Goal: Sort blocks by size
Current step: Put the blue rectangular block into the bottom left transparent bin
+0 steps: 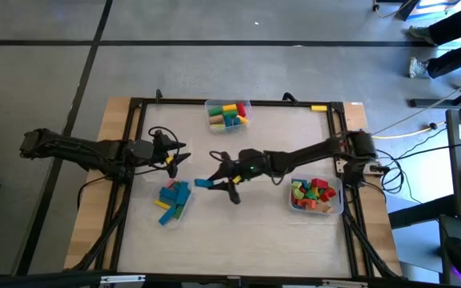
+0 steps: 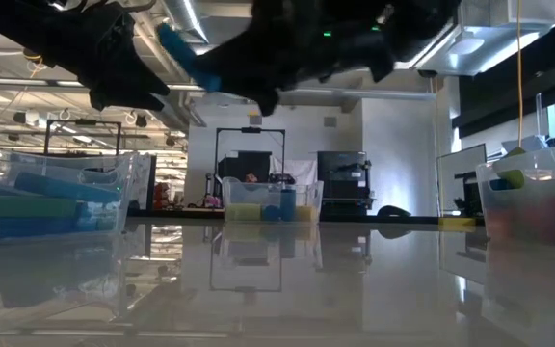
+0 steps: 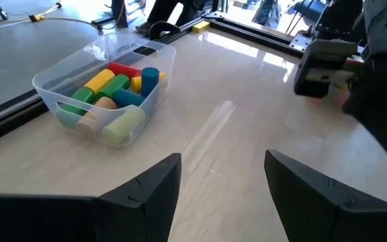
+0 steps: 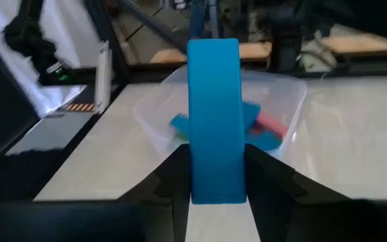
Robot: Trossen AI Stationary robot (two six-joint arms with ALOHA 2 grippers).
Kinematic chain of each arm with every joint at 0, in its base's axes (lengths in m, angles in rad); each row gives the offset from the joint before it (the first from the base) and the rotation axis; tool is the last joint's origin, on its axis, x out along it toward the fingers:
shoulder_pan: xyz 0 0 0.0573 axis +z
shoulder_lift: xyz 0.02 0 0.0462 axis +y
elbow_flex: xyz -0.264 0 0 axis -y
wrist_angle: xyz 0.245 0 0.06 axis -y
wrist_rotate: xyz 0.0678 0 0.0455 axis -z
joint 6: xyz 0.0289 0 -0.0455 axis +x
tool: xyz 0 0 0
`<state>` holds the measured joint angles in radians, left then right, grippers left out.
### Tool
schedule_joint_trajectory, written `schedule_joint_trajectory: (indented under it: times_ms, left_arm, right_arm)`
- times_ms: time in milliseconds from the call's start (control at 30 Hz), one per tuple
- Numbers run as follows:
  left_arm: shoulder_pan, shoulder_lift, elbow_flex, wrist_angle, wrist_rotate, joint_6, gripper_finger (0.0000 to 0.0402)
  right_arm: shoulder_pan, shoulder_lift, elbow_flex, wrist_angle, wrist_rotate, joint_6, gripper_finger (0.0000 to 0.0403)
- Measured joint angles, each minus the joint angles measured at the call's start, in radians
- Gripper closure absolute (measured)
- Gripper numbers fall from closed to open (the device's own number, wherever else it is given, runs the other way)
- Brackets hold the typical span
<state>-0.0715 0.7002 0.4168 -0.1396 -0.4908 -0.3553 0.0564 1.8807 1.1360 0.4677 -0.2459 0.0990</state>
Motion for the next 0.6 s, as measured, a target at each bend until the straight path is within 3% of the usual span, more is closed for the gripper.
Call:
schedule_joint_trajectory:
  times_ms: [367, 600]
  left_arm:
    - [0.000, -0.001, 0.000, 0.003, 0.000, 0.001, 0.0192]
    - [0.000, -0.001, 0.000, 0.009, 0.000, 0.002, 0.0192]
  right_arm:
    - [0.003, 0.226, 0.287, -0.024, 0.018, 0.032, 0.0282]
    - [0.002, 0.313, 0.400, -0.060, 0.039, 0.026, 0.0281]
